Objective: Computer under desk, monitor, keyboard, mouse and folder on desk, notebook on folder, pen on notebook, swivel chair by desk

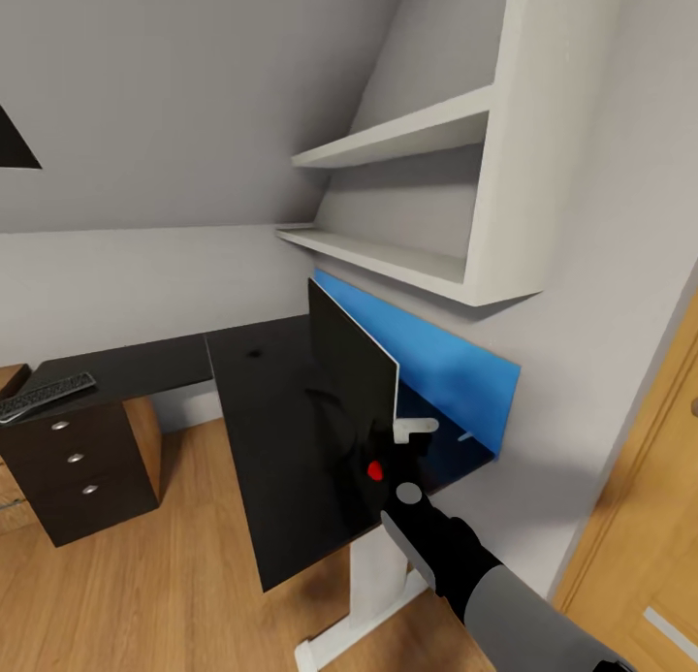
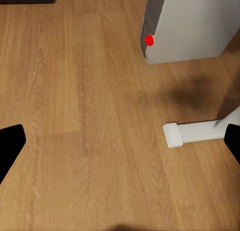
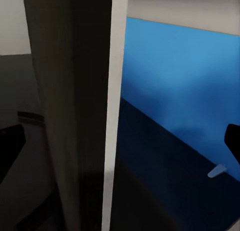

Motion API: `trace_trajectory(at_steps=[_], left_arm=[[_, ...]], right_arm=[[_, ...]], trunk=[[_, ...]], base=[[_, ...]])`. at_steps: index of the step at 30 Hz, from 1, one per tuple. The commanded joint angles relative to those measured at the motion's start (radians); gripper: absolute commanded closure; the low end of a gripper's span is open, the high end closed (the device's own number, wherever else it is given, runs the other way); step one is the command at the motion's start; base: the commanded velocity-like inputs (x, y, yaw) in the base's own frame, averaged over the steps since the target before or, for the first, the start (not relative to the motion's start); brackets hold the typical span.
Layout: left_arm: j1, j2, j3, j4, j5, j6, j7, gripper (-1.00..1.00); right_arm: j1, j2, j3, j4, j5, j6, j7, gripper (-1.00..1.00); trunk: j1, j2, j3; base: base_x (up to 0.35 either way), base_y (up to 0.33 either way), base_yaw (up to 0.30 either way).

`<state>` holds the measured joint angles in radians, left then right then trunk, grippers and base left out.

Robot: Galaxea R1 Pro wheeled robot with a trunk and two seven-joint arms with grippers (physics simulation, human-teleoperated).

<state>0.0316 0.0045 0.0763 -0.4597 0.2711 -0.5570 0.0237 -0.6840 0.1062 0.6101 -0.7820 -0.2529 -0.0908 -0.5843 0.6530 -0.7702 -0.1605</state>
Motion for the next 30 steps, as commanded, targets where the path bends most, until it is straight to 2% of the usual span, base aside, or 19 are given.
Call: trace_trajectory(at_steps=[1, 9, 30], left_arm=[[0.001, 0.0, -0.001, -0.002, 0.002, -0.001, 0.002, -1.0], [0.001, 0.0, -0.001, -0.002, 0.002, -0.004, 0.002, -1.0], [0.001, 0.0, 0.0, -0.002, 0.003, -0.004, 0.002, -1.0]], right_arm=[[-0.002, 0.0, 0.005, 0.001, -0.01, -0.009, -0.005, -1.0], [-0.002, 0.0, 0.005, 0.001, -0.01, -0.009, -0.005, -1.0], [-0.002, 0.0, 0.006, 0.003, -0.009, -0.009, -0.003, -1.0]], trunk=[[0.0, -0.001, -0.001], [0.0, -0.001, -0.001], [0.0, -0.001, 0.001]], base=[[0.043, -0.043, -0.001], [0.096, -0.088, 0.0], [0.005, -0.004, -0.026]])
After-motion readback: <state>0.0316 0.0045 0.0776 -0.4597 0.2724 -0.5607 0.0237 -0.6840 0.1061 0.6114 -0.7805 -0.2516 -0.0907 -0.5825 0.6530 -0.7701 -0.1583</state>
